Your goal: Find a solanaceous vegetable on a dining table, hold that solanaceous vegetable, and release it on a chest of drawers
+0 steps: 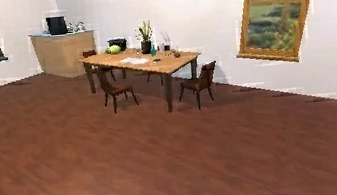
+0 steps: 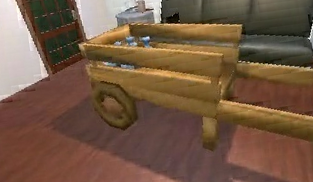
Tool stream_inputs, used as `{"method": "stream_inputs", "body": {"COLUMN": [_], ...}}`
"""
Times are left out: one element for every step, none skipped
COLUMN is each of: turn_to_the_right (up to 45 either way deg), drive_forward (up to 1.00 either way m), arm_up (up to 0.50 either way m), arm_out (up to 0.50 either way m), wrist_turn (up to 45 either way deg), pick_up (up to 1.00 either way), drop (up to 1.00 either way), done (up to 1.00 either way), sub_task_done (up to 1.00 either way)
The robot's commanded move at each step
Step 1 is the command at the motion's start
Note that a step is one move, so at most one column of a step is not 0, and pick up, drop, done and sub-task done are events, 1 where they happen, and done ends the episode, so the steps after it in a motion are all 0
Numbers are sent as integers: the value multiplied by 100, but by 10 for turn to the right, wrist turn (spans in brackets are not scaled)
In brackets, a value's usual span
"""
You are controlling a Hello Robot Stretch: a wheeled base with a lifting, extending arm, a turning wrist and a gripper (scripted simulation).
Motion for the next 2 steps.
{"method": "stream_inputs", "body": {"turn_to_the_right": [120, 0], "drive_forward": [0, 100], "arm_up": [0, 0], "arm_out": [0, 0], "wrist_turn": [0, 0], "pick_up": [0, 0], "drop": [0, 0], "done": [0, 0], "sub_task_done": [0, 0]}}
